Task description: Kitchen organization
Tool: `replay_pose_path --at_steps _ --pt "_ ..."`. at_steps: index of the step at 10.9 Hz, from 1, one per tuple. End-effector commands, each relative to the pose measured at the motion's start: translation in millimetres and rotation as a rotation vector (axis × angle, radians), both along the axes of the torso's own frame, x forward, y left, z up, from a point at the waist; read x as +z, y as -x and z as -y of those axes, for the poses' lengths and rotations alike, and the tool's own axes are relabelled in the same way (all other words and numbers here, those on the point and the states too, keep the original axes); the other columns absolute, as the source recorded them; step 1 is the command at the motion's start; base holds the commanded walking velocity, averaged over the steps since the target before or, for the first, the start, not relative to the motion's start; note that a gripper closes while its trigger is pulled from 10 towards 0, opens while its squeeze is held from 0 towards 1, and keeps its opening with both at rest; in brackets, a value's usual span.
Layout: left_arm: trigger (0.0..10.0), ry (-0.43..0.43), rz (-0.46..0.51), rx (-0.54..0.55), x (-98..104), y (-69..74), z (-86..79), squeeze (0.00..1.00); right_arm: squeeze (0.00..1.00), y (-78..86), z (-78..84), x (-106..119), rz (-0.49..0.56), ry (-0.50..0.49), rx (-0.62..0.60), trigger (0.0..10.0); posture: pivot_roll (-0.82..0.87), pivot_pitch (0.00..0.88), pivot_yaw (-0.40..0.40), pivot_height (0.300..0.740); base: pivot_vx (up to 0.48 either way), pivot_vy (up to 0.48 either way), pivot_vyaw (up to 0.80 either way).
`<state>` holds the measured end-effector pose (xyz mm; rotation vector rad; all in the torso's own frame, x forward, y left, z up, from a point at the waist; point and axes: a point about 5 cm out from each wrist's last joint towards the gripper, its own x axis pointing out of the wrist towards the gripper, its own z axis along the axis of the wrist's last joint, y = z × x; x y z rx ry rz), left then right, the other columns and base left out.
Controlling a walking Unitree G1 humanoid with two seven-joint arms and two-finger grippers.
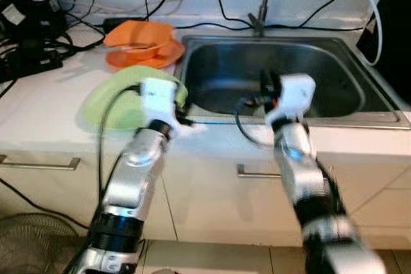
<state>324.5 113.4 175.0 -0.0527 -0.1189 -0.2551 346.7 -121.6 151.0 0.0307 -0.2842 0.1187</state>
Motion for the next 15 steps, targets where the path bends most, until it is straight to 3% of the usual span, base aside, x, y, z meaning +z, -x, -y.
replay_pose_path --at_steps 1,7,9,10,11,12,13,15 --pt "10.0 0.005 0.016 0.026 4 -3.4 -4.5 0.0 0.0 1.9 -4.3 3 0.0 -0.016 0.012 10.0 0.11 0.0 0.035 0.74 0.0 0.0 0.0" --pt "10.0 0.064 0.004 0.152 -11 -0.7 -37.2 0.0 0.0 17.8 -29.5 -10 -0.052 0.013 0.089 10.0 0.13 0.0 0.033 0.74 0.0 0.0 0.0" --pt "10.0 0.157 0.029 0.28 -1 5.5 -73.8 0.0 0.0 19.8 -36.5 -8 -0.049 0.014 0.116 10.0 0.15 0.0 0.029 0.74 0.0 0.0 0.0" --pt "10.0 0.16 0.032 0.363 4 13.4 -102.7 0.0 0.0 20.4 -37.7 -10 -0.055 0.015 0.12 10.0 0.15 0.0 0.029 0.74 0.0 0.0 0.0" --pt "10.0 0.149 0.035 0.412 6 21.8 -121.2 0.0 0.0 20.9 -38.3 -11 -0.061 0.016 0.124 10.0 0.16 0.0 0.029 0.74 0.0 0.0 0.0" --pt "10.0 0.143 0.021 0.458 6 34.7 -139.4 1.0 0.0 20.7 -38.8 -12 -0.066 0.016 0.128 10.0 0.18 0.0 0.029 0.74 0.0 0.0 0.0" --pt "10.0 0.143 -0.022 0.484 1 48.3 -147.8 1.0 0.0 20.2 -40.5 -13 -0.074 0.017 0.134 10.0 0.19 0.0 0.03 0.74 0.0 0.0 0.0" --pt "10.0 0.176 -0.09 0.488 -5 60.1 -149.0 1.0 0.0 20.2 -43.5 -14 -0.082 0.019 0.149 10.0 0.2 0.0 0.026 0.74 0.0 0.0 0.0"
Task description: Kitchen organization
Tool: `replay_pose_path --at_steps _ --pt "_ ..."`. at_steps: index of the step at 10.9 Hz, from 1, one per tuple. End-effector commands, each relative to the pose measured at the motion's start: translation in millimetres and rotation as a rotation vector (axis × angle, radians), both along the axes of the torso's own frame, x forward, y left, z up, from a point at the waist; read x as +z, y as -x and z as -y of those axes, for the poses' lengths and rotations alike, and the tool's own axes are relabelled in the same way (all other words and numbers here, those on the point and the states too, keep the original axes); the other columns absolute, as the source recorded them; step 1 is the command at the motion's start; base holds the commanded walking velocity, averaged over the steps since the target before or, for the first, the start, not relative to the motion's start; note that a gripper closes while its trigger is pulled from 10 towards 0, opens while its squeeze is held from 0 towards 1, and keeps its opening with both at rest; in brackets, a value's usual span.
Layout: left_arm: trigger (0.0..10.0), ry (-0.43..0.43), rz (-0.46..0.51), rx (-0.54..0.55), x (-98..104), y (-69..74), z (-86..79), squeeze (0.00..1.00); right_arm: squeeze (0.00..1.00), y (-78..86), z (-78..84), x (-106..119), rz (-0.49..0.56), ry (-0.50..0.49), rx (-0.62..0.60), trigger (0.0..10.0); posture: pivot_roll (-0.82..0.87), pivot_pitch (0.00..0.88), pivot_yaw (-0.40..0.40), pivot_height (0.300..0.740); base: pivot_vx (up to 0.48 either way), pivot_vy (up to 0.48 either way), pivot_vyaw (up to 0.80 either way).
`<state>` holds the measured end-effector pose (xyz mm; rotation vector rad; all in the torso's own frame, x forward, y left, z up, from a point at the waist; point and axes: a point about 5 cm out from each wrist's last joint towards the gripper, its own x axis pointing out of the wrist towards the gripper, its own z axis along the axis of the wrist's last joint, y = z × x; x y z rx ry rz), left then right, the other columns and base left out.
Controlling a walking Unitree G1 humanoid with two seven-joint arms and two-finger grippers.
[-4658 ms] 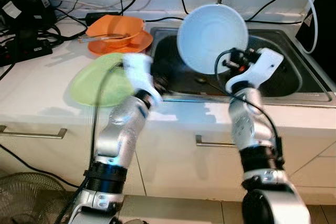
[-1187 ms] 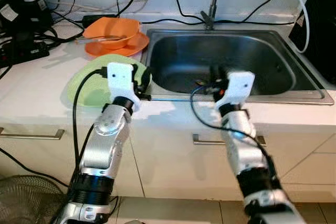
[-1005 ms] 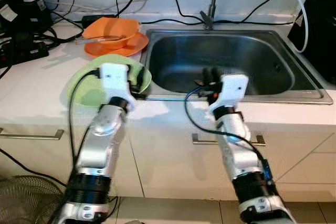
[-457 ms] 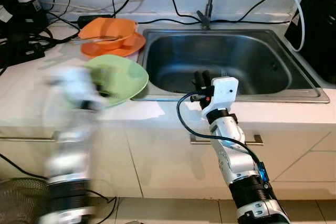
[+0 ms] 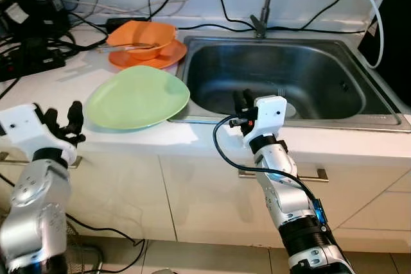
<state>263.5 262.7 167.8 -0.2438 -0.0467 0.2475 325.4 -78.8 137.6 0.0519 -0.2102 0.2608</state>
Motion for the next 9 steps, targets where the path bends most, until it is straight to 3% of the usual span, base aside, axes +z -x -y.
replay_pose_path --at_steps 1,2,5,8,9 --pt "10.0 0.035 -0.014 -0.001 0 3.2 0.6 1.0 0.0 -1.0 -3.0 -1 -0.012 0.018 0.015 10.0 0.21 0.0 0.026 0.74 0.0 0.0 0.0" --pt "10.0 0.107 -0.045 -0.026 -2 5.1 3.8 0.0 0.0 -0.8 -3.8 -1 -0.013 0.019 0.02 10.0 0.21 0.0 0.029 0.74 0.0 0.0 0.0" --pt "10.0 0.288 -0.099 -0.088 -3 -0.1 16.3 0.0 0.0 -1.3 -4.5 -2 -0.011 0.02 0.021 10.0 0.2 0.0 0.039 0.74 0.0 0.0 0.0" --pt "10.0 0.261 -0.141 -0.078 3 -6.1 21.7 0.0 0.0 -0.8 -2.3 -3 -0.017 0.023 0.015 10.0 0.19 0.0 0.042 0.74 0.0 0.0 0.0" --pt "10.0 0.172 -0.133 -0.107 7 -7.7 25.4 0.0 0.0 -1.1 -1.8 -3 -0.017 0.023 0.014 10.0 0.19 0.0 0.04 0.74 0.0 0.0 0.0"
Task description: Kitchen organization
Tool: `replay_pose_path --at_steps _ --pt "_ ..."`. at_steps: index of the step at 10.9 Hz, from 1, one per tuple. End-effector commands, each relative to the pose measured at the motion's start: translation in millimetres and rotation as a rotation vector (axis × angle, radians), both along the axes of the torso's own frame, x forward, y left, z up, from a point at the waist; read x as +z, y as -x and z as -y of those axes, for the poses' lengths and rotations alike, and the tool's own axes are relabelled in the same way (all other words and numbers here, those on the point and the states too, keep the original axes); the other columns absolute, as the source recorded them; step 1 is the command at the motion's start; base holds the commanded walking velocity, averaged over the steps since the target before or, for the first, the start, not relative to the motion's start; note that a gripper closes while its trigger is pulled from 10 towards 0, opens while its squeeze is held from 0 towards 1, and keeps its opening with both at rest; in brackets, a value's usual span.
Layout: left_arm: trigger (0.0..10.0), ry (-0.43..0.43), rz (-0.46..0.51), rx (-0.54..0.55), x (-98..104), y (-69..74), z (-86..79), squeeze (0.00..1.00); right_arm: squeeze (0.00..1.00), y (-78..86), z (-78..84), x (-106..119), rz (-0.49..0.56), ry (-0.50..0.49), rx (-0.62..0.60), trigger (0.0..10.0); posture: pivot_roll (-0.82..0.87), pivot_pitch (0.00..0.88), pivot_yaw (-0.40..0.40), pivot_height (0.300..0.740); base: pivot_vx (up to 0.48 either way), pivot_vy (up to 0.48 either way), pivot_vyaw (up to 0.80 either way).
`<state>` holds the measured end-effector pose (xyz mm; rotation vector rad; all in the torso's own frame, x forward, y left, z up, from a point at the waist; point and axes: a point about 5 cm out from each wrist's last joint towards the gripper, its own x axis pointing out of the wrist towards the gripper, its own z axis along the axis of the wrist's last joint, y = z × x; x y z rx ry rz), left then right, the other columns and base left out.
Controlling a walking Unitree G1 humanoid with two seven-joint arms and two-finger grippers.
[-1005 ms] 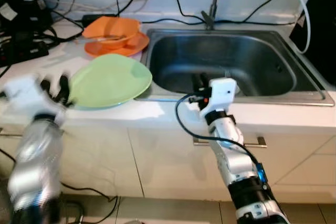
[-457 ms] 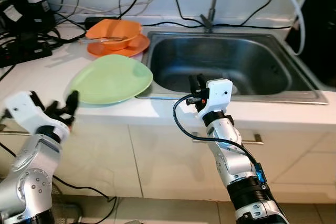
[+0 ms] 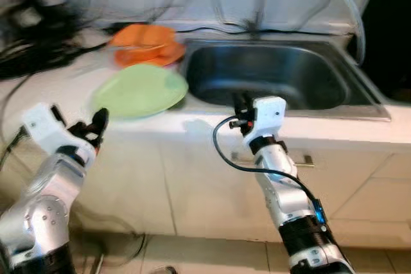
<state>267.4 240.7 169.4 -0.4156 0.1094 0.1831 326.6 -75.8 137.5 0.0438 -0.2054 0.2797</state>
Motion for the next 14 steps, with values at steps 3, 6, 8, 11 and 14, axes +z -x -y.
replay_pose_path --at_steps 3,6,8,11,14 --pt "10.0 -0.203 0.108 -0.145 -1 -17.1 57.1 0.0 0.0 -1.3 2.6 -3 -0.018 0.012 -0.009 10.0 0.18 0.0 0.033 0.74 0.0 0.0 0.0" --pt "10.0 -0.262 0.165 -0.224 -14 -29.0 96.0 0.0 0.0 -0.3 7.6 -5 -0.022 0.02 -0.029 10.0 0.15 0.0 0.041 0.74 0.0 0.0 0.0" --pt "10.0 -0.368 0.208 -0.207 -16 -33.7 94.8 0.0 0.0 0.7 8.7 -6 -0.02 0.012 -0.037 10.0 0.15 0.0 0.042 0.74 0.0 0.0 0.0" --pt "10.0 -0.424 0.277 -0.201 -13 -33.8 96.1 0.0 0.0 -0.5 8.9 -1 0.001 -0.004 -0.041 10.0 0.15 0.0 0.04 0.74 0.095 0.0 0.0" --pt "10.0 -0.441 0.315 -0.186 -9 -36.2 95.6 0.0 0.0 -0.6 6.4 2 0.019 -0.006 -0.032 10.0 0.15 0.0 0.035 0.74 0.12 0.0 0.0"
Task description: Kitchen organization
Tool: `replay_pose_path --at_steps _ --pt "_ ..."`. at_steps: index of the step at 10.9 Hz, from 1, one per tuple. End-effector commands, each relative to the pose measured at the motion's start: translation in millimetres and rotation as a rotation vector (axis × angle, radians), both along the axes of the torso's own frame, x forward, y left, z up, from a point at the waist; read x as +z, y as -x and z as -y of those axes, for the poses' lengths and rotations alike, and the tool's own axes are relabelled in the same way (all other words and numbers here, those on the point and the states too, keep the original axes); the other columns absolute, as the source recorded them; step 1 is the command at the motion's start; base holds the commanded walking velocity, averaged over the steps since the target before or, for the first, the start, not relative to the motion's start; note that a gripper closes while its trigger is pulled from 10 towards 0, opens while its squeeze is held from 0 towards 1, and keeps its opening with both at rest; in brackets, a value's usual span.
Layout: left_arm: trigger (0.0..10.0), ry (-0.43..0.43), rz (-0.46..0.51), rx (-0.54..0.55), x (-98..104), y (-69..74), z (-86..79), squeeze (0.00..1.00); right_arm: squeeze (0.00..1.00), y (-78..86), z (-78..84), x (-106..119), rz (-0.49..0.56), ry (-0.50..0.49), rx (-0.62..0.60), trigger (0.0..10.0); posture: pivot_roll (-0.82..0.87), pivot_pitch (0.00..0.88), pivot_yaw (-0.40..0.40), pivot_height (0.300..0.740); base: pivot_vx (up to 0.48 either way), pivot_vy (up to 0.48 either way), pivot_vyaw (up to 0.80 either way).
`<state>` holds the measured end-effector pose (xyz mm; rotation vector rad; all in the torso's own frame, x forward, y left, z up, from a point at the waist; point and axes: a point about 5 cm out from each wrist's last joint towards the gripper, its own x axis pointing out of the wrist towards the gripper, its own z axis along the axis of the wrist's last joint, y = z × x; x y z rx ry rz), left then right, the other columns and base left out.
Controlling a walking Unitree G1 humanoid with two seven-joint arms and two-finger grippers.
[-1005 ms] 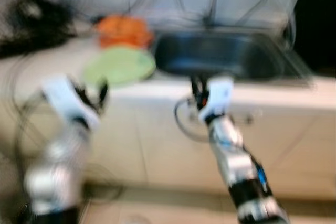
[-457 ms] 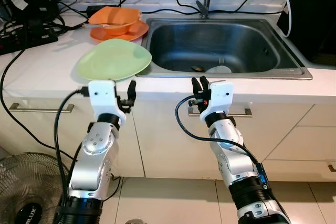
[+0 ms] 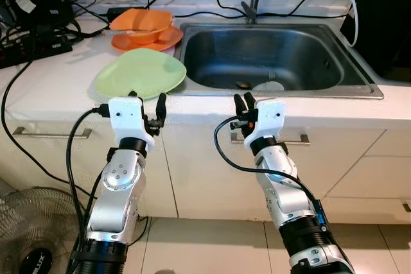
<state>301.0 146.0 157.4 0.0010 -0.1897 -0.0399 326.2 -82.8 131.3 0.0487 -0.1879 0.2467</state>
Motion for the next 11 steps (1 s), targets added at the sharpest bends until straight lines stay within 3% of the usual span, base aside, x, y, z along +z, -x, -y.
replay_pose_path --at_steps 1,11 --pt "10.0 -0.014 0.014 -0.007 3 -3.0 1.4 0.0 0.0 -1.0 -0.4 8 0.039 0.0 0.001 10.0 0.15 0.0 0.035 0.74 0.382 0.0 0.0" --pt "10.0 -0.015 0.065 -0.023 13 -6.7 4.6 0.0 0.0 -3.3 -1.1 11 0.051 0.014 0.006 10.0 0.15 0.0 0.033 0.74 0.317 0.0 0.0"
